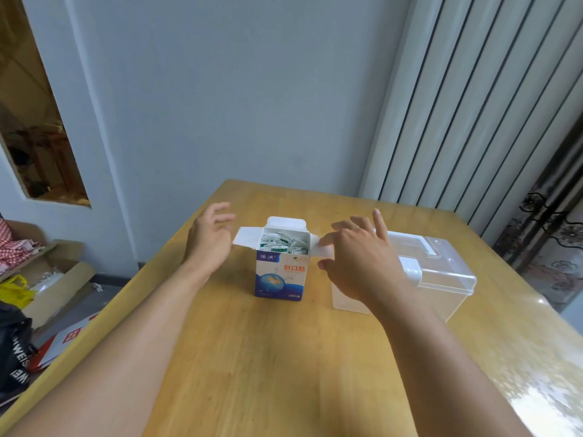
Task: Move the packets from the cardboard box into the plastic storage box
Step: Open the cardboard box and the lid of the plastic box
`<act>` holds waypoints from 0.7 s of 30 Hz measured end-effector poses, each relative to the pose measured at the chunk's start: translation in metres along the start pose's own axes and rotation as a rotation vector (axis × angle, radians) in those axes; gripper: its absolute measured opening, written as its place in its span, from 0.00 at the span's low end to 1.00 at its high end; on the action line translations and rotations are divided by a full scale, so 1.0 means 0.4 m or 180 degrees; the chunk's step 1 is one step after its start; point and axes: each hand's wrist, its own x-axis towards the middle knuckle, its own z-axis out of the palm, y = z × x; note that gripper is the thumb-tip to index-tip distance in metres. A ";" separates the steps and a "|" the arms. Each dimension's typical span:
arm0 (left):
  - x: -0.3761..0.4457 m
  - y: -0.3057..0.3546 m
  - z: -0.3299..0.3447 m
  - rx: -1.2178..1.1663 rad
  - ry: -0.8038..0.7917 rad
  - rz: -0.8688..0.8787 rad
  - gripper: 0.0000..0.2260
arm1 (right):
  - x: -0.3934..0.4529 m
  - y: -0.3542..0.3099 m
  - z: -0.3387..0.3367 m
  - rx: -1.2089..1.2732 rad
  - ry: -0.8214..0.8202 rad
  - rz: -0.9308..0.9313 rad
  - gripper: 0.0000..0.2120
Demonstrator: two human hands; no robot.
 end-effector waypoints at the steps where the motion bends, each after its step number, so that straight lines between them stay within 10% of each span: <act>1: 0.000 0.009 -0.009 0.0002 0.0391 0.0111 0.19 | -0.006 0.011 -0.021 0.0092 0.0034 0.0018 0.22; 5: -0.050 0.128 -0.009 -0.0374 0.1011 0.1176 0.12 | -0.050 0.072 -0.100 0.0430 0.0309 0.0151 0.24; 10: -0.181 0.264 0.104 -0.0144 -0.0899 0.1417 0.23 | -0.107 0.171 -0.152 0.0285 -0.0170 0.0444 0.31; 15: -0.240 0.284 0.229 0.1871 -0.2134 0.1504 0.46 | -0.144 0.224 -0.121 0.0055 -0.0579 0.0571 0.36; 21: -0.231 0.236 0.298 0.2561 -0.1924 0.1850 0.47 | -0.152 0.207 -0.047 -0.0437 -0.0189 0.0412 0.09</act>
